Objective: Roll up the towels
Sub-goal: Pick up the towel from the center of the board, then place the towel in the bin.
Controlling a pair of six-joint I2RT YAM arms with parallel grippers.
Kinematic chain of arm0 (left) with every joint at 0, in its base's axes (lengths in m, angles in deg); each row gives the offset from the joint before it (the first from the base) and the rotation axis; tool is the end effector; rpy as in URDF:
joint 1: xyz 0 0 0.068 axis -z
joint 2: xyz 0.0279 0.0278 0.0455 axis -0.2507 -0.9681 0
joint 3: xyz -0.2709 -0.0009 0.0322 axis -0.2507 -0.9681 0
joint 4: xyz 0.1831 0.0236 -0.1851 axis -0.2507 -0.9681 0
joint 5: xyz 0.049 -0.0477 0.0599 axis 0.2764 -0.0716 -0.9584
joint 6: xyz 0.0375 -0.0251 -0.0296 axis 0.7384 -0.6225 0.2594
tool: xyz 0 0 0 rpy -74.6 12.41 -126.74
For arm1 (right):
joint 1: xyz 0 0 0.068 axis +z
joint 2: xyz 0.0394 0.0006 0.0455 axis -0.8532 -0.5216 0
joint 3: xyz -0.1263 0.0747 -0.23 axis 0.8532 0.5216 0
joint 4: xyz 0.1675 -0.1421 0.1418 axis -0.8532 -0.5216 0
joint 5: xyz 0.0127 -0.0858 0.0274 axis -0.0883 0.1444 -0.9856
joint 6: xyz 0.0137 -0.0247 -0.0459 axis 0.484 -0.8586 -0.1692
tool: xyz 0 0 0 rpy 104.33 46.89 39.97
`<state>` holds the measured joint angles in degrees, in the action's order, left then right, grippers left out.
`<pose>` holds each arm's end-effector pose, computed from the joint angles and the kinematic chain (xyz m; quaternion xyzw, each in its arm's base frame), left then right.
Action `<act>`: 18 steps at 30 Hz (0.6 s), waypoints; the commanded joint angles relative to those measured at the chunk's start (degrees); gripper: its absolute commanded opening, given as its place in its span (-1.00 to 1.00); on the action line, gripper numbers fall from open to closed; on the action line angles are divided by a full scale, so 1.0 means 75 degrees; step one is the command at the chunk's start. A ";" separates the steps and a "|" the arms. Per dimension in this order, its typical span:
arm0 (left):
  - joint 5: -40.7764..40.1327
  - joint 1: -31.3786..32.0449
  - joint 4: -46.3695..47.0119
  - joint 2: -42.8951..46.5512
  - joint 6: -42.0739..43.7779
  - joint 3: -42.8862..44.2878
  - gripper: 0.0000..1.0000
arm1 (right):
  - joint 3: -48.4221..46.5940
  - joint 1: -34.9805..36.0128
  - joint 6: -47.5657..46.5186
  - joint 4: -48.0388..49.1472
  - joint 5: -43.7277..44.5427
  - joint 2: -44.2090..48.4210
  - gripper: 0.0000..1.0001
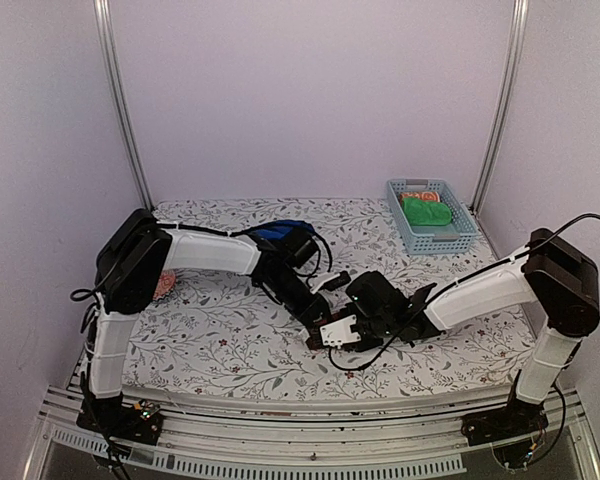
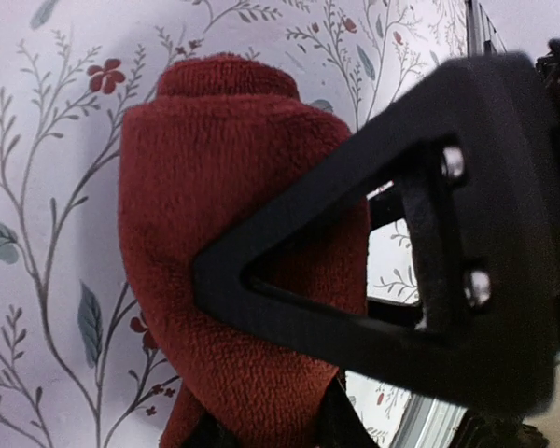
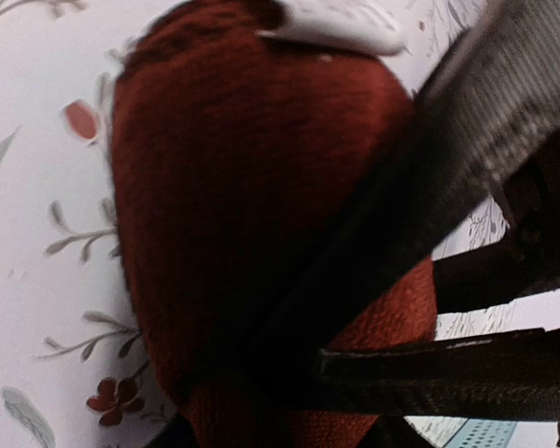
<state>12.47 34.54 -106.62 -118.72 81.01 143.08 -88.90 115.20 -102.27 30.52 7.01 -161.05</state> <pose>0.2778 -0.3531 0.1365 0.4227 0.8274 -0.3675 0.0422 0.1889 0.2768 0.1327 -0.7857 0.5181 -0.0829 0.3276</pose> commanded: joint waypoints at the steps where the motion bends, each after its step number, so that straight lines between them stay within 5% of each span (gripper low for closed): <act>1: 0.0268 -0.0443 -0.0161 -0.0088 0.0015 0.0348 -0.83 | 0.0160 0.0065 -0.0538 -0.0125 0.0295 -0.0929 -0.50; 5: -0.1020 -0.0616 0.0042 0.0692 -0.0006 0.0096 -0.09 | 0.0109 0.0039 -0.0379 -0.0643 0.0017 -0.0549 -0.66; 12: -0.3053 -0.1126 0.1073 0.3059 -0.0551 -0.1450 0.01 | -0.0574 -0.0552 0.0102 -0.2655 -0.0885 0.0707 -0.72; 18: -0.3127 -0.1210 0.1921 0.4147 -0.0789 -0.2844 0.00 | -0.1336 -0.1744 -0.0199 -0.3498 -0.0964 0.1260 -0.73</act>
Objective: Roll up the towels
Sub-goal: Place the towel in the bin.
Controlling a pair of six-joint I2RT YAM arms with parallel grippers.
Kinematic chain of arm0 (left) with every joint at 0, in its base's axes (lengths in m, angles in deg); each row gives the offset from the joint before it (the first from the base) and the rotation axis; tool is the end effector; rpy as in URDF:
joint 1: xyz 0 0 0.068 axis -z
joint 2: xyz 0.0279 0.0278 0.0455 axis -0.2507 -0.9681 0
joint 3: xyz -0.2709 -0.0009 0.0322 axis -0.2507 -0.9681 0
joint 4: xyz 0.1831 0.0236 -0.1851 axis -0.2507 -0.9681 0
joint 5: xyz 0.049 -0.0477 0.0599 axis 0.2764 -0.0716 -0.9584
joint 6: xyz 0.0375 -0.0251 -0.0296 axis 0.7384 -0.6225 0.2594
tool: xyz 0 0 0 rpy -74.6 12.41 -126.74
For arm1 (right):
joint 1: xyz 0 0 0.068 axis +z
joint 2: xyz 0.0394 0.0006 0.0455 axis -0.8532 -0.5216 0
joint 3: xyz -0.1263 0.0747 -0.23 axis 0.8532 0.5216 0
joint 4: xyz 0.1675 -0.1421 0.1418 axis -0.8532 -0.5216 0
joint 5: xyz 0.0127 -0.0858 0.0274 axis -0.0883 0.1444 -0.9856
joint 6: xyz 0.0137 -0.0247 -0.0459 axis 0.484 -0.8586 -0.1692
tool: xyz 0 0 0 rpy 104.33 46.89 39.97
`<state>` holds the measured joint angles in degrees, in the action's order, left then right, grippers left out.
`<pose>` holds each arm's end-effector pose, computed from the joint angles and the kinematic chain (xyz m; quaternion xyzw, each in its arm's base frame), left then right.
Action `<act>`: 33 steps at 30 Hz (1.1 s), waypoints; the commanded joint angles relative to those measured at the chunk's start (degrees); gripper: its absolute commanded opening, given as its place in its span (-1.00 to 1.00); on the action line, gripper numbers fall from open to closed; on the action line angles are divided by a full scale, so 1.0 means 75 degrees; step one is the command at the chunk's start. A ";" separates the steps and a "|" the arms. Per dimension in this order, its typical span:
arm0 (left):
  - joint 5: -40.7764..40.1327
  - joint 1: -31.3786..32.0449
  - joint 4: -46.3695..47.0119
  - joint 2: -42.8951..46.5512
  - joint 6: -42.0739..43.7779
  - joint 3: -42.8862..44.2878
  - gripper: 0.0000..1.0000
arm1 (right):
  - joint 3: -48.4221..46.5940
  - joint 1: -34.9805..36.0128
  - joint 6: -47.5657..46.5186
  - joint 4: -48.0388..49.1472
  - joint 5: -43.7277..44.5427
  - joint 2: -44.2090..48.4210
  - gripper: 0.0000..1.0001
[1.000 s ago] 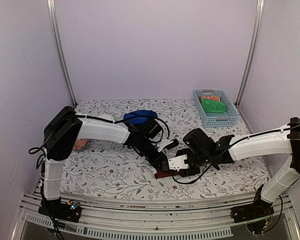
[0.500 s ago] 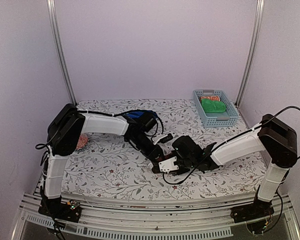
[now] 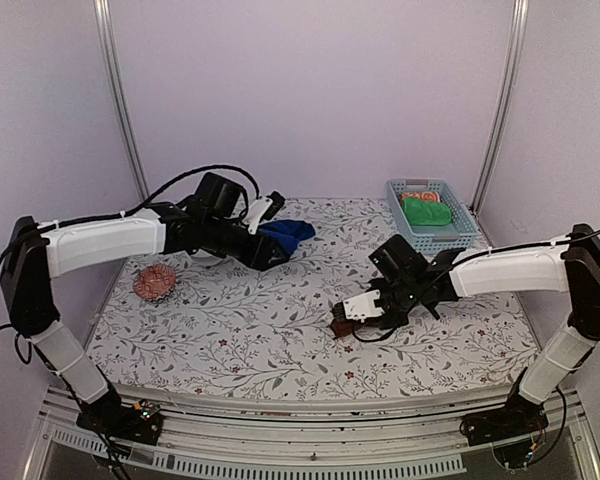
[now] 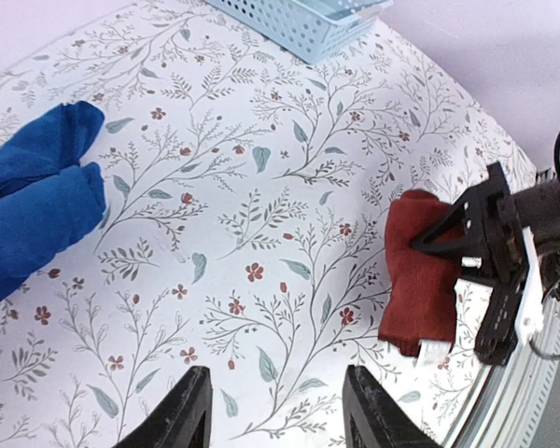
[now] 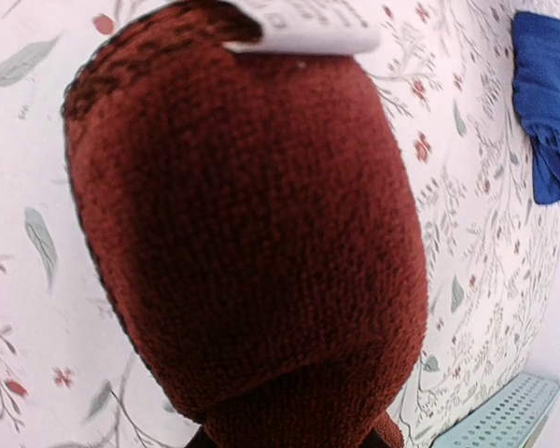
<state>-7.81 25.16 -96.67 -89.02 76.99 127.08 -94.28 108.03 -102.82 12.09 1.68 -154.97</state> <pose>0.2836 -0.2487 0.2635 0.3097 0.8511 -0.2830 0.3156 0.2119 0.2444 0.1710 -0.7814 0.5605 -0.0564 0.2685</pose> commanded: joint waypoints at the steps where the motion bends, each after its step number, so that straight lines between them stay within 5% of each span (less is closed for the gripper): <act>1: -0.0404 0.0041 0.0639 0.0248 -0.0298 -0.0822 0.00 | -0.0766 -0.1061 -0.0243 -0.1158 -0.0265 0.0453 -0.73; 17: 0.0100 0.0065 0.0997 0.0808 -0.0692 -0.1558 -0.04 | -0.4626 -0.4965 -0.2407 -0.1294 -0.0341 -0.1341 -0.76; 33: 0.0199 0.0190 0.1244 0.1187 -0.1006 -0.2079 -0.07 | -0.7266 -0.5917 -0.3233 -0.1261 -0.0021 -0.4281 -0.78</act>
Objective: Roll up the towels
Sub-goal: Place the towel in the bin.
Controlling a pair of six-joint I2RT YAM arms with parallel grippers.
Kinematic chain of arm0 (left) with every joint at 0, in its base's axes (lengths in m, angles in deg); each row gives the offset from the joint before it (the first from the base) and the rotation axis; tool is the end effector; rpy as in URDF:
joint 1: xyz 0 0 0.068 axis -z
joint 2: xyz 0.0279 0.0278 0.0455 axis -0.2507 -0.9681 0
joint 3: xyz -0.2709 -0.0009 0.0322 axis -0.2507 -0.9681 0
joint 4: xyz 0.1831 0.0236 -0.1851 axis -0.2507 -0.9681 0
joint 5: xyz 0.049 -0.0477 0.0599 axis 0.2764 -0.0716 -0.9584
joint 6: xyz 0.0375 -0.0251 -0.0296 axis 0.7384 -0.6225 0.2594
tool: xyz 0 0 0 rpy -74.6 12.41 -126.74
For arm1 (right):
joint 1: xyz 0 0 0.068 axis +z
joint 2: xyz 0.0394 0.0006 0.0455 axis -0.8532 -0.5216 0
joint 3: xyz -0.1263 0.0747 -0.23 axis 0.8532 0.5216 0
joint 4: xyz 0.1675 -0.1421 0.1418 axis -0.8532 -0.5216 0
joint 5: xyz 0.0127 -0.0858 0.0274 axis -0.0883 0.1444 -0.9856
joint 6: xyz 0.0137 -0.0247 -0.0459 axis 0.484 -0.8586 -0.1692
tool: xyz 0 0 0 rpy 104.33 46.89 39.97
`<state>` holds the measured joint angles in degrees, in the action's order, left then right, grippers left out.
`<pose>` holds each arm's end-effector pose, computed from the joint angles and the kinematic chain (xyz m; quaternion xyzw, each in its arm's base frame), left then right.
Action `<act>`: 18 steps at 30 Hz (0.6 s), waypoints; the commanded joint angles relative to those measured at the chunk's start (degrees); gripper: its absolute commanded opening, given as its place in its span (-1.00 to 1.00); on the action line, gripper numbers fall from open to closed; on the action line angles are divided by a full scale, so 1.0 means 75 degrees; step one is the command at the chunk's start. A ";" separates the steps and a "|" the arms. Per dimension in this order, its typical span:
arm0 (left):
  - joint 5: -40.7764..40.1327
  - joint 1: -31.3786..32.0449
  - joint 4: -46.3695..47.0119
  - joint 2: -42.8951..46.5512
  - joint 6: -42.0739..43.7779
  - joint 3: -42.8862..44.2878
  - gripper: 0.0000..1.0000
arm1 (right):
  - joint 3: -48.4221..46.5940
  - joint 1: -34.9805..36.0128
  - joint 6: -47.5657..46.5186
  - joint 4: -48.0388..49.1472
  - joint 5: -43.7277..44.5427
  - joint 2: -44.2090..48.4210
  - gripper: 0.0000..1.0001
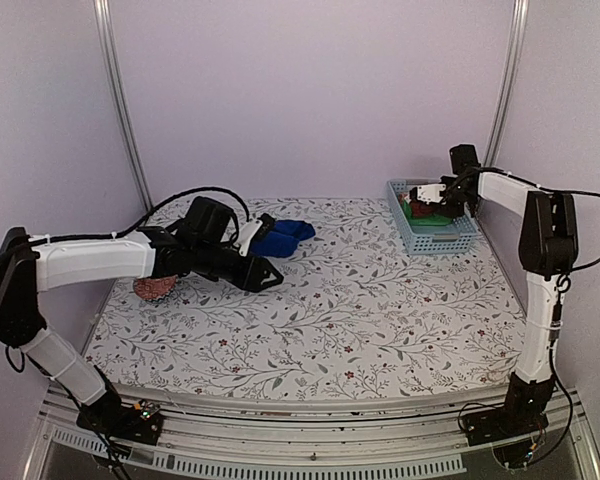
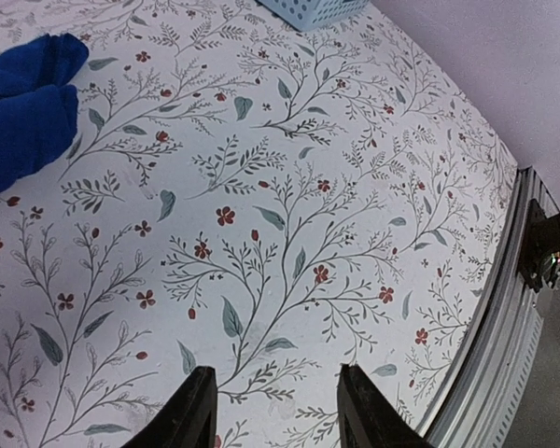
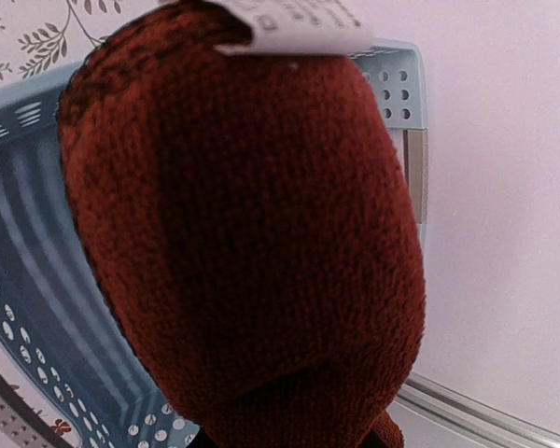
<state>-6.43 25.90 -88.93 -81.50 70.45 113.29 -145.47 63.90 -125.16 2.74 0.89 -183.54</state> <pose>0.2502 -0.2278 0.2402 0.2711 0.8574 -0.3163 0.3020 0.4907 0.0441 0.2405 -0.6345 0.6715 -0.2566 0.2838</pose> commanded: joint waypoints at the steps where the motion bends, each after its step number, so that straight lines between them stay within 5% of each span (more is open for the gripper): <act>1: 0.0027 0.0100 0.0251 0.0179 -0.0167 -0.0287 -0.07 | -0.0518 -0.0039 -0.0286 -0.0026 0.0064 -0.0607 -0.78; 14: 0.0116 0.0121 0.0353 -0.0272 -0.0199 -0.0277 -0.08 | -0.1544 -0.0174 -0.0359 -0.0157 0.0010 -0.2528 -0.81; 18: 0.0078 0.0127 0.0354 -0.0385 -0.0231 -0.0328 -0.08 | -0.2026 -0.0295 -0.0347 0.0815 0.0122 -0.3125 -0.83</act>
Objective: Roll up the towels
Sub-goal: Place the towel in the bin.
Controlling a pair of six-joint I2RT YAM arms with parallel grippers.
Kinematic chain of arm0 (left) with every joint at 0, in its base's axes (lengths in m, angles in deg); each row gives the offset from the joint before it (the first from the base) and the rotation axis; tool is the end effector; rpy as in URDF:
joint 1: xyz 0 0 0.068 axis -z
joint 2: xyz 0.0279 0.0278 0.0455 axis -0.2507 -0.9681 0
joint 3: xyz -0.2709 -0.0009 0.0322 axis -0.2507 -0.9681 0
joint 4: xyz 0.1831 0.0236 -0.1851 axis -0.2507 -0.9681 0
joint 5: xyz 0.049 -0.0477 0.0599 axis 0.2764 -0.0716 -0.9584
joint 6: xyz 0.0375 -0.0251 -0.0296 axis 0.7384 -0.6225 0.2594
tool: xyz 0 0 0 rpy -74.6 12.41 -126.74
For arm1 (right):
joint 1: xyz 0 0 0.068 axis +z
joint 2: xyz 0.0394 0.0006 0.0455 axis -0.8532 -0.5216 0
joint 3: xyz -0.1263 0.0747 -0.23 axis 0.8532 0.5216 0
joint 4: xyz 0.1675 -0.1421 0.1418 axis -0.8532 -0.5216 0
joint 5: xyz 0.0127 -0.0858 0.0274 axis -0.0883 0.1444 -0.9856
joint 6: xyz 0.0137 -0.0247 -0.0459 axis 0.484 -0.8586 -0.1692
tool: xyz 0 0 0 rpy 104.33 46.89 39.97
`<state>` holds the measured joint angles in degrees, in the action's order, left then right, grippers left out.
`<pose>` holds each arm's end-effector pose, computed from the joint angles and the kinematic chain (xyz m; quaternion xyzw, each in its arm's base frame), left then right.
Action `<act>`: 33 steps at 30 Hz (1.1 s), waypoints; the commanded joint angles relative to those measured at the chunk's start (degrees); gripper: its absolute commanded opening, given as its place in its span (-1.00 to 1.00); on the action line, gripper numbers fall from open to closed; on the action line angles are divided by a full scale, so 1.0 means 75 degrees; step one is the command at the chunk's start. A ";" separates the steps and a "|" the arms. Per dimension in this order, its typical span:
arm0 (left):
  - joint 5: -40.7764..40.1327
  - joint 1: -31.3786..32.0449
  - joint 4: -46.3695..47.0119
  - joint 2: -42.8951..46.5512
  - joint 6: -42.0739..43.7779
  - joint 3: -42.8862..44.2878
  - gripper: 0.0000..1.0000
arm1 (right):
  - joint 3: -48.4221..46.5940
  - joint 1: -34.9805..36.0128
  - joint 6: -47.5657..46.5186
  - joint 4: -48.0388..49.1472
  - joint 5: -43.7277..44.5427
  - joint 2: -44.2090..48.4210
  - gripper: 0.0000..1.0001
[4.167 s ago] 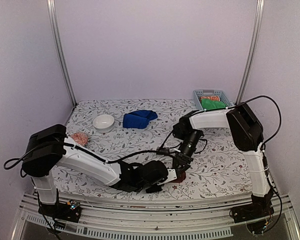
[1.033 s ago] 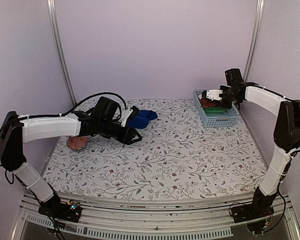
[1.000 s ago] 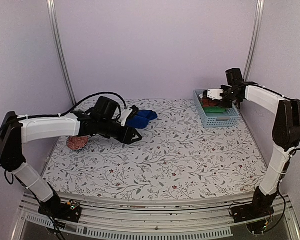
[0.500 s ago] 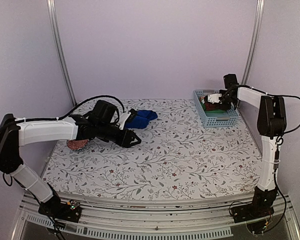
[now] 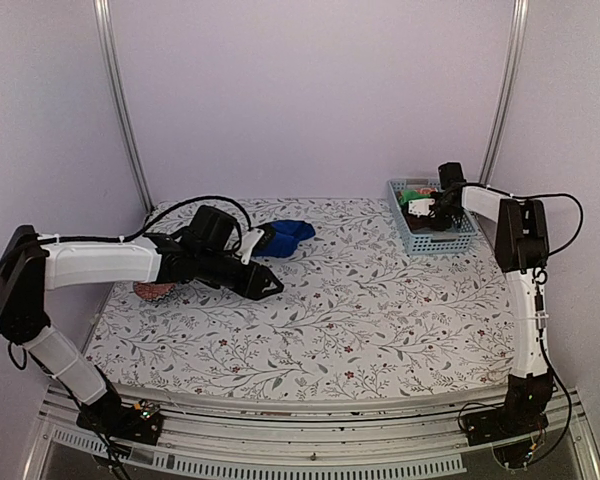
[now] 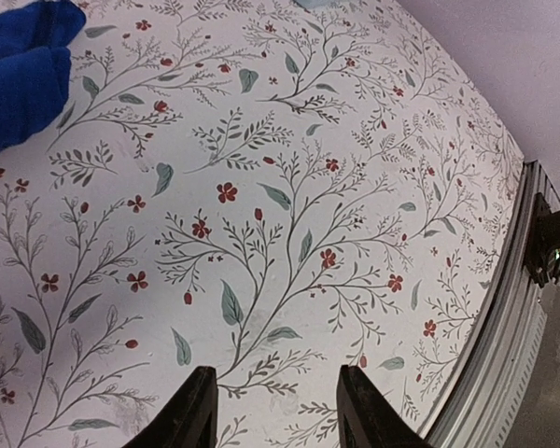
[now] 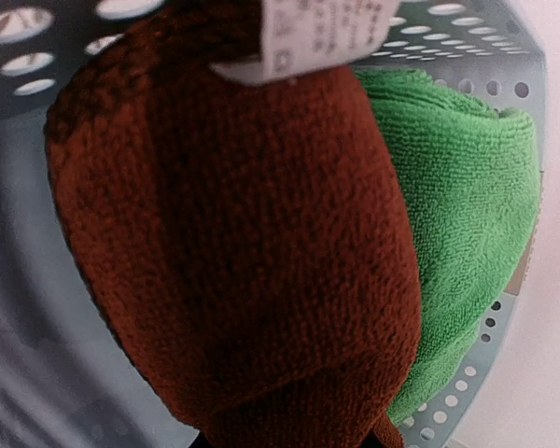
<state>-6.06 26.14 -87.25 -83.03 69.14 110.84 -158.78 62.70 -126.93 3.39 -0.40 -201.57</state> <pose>0.2483 -0.2283 0.2203 0.2632 0.8677 -0.3156 0.2796 0.5449 0.0385 0.1592 -0.6505 0.6745 -0.2349 0.2585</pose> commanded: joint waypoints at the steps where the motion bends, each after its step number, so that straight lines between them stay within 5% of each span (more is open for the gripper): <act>1: 0.0027 0.0097 0.0117 -0.0226 -0.0067 -0.0002 -0.08 | -0.0250 -0.0160 -0.0177 0.0988 0.0317 -0.0797 -0.83; 6: 0.0124 0.0103 0.0184 -0.0412 -0.0203 0.0050 -0.08 | -0.0289 -0.0266 -0.0734 0.1932 0.0348 -0.1201 -0.77; 11: 0.0243 0.0132 0.0208 -0.0514 -0.0222 0.0154 -0.08 | -0.0288 -0.0290 -0.0810 0.2174 0.0469 -0.1383 -0.29; 25: 0.0411 0.0144 0.0513 -0.0604 -0.0085 -0.0050 -0.08 | 0.0887 -0.0289 -0.0527 0.0405 0.0216 0.0131 0.24; 33: 0.0475 0.0166 0.0617 -0.0561 -0.0088 -0.0207 -0.07 | 0.0924 -0.0282 -0.0391 -0.0313 0.0102 0.0653 0.38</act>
<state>-3.22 26.58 -84.04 -86.79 68.09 110.36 -152.94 60.91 -130.27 7.41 0.65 -200.17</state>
